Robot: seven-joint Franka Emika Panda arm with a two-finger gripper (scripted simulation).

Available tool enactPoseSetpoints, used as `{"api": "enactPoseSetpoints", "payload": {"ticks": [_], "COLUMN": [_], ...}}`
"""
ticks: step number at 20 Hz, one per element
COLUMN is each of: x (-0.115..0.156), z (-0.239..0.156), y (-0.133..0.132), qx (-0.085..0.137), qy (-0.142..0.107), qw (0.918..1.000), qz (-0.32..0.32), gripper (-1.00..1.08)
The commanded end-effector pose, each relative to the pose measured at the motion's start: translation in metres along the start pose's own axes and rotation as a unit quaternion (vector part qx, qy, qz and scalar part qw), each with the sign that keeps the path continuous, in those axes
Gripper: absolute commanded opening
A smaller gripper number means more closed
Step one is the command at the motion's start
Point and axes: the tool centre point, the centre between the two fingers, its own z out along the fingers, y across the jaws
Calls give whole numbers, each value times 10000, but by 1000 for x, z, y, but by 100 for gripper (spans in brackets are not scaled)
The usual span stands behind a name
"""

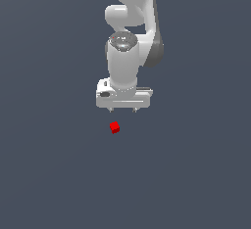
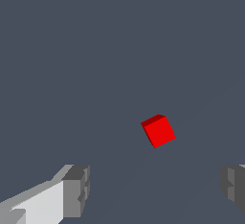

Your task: Pick up the red cube and move it to a goal position.

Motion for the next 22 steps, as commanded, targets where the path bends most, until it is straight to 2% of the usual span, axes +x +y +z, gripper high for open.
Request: {"api": "enactPoseSetpoints", "payload": {"ticks": [1, 12, 22], "x": [0, -3, -7], "z": [0, 24, 88], "y": [0, 6, 24], "qx": [0, 17, 62], "qy": [0, -7, -25], "qw": [10000, 9994, 9921], "qz": [0, -342, -1252], "gripper": [100, 100, 100]}}
